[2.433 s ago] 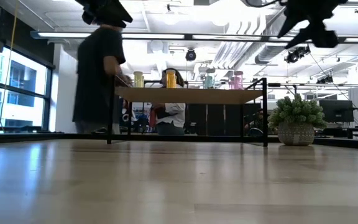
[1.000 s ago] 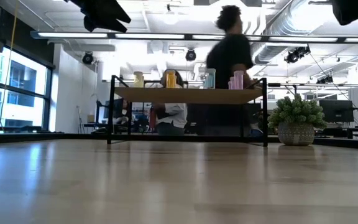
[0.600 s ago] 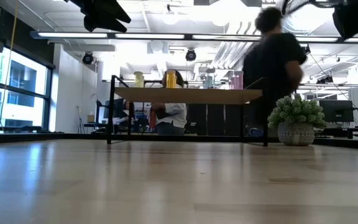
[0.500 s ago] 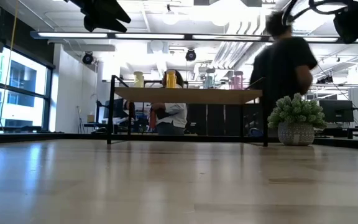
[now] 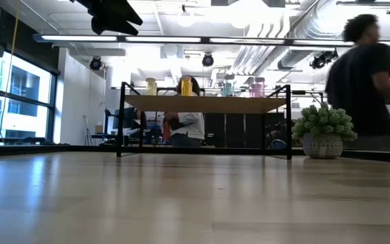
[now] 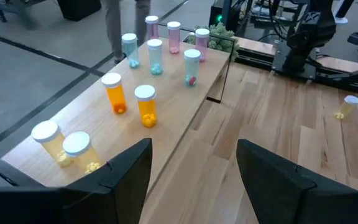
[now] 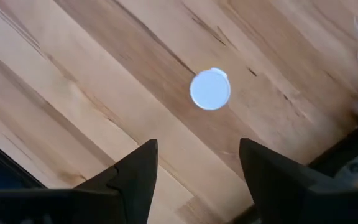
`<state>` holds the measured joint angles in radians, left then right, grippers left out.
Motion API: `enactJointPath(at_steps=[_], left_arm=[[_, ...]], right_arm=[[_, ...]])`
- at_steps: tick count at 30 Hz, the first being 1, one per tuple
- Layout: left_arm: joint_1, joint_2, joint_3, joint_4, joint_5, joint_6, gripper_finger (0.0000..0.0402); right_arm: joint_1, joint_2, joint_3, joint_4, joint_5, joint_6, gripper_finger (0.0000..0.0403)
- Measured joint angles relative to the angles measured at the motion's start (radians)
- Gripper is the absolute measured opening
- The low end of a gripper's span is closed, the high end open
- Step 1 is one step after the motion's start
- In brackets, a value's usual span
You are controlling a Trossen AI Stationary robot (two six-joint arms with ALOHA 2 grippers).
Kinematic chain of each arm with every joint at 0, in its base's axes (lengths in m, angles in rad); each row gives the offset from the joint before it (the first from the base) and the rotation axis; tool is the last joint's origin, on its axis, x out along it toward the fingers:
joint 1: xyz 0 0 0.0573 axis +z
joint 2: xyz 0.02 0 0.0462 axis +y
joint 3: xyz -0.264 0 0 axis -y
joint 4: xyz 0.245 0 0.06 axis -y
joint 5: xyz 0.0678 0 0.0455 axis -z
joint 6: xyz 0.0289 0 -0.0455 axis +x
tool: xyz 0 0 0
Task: Pick and place medicine bottles onto shelf by color
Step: Put the yellow pill bottle on the shelf aligned with the other yellow pill bottles
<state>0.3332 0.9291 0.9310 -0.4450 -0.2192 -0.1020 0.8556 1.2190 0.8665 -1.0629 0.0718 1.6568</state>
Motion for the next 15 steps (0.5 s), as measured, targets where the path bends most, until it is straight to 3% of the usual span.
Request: enactJointPath(at_steps=[7,15], left_arm=[[0.000,0.000,0.000,0.000,0.000,0.000,0.0225],[0.000,0.000,0.000,0.000,0.000,-0.027,0.0225]], right_arm=[[0.154,0.028,0.000,0.011,0.218,0.171,0.0216],[0.273,0.180,0.000,0.047,0.311,0.312,0.0216]])
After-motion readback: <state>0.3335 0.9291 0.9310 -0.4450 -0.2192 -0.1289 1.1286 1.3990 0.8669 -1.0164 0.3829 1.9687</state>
